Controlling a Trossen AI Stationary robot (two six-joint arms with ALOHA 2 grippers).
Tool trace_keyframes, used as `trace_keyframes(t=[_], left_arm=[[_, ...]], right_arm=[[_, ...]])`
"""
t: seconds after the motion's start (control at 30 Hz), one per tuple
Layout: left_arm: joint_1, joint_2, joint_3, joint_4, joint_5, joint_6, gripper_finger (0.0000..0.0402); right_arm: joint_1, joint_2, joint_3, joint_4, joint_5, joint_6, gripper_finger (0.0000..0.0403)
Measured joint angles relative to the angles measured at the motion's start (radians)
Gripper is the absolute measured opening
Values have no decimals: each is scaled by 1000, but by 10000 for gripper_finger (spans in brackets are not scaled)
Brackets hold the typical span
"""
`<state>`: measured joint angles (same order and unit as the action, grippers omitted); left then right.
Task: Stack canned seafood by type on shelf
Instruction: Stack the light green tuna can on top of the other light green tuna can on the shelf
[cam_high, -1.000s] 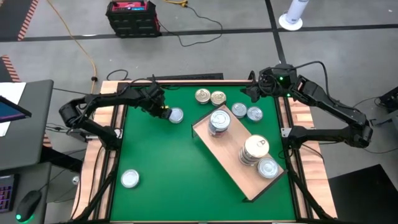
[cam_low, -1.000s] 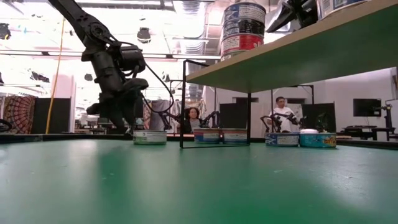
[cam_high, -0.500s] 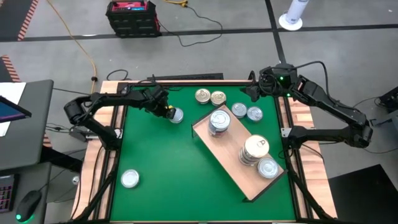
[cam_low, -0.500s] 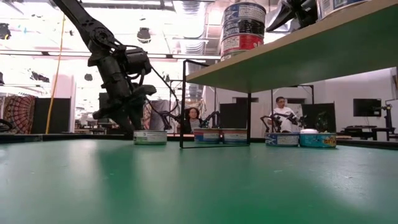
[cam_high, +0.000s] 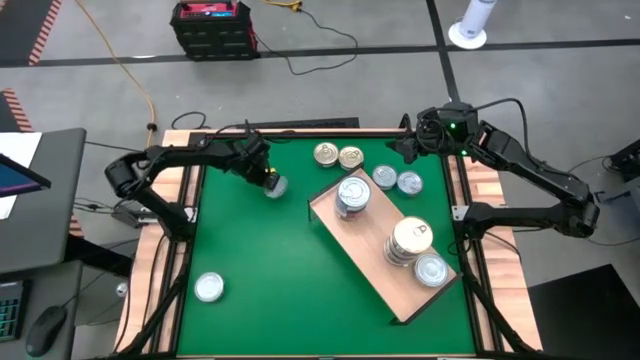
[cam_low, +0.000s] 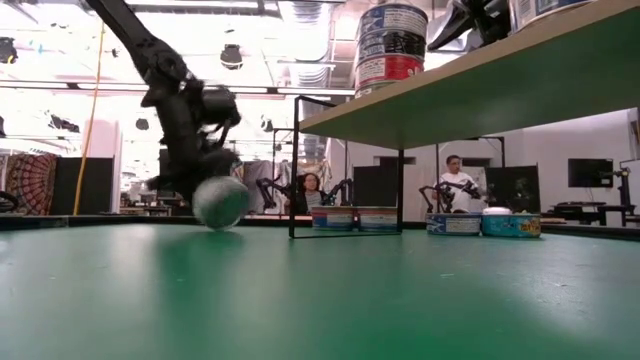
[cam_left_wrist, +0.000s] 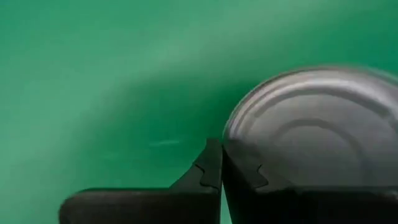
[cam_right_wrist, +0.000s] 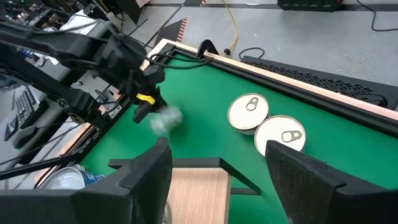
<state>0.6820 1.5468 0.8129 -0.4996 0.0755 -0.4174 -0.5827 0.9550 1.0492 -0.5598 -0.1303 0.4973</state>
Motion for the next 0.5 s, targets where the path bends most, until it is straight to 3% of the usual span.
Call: trace_keyframes(t=[0.2,0.3,0.5], left_arm=[[54,-39,20,-159,64,78,0],[58,-116,64,-274,-5,150,0],[1,-235,66,-208,-22,179,13]], right_arm=[[0,0,0,1,0,8,281],[0,0,0,12,0,11,281],[0,0,0,27,0,2,281]])
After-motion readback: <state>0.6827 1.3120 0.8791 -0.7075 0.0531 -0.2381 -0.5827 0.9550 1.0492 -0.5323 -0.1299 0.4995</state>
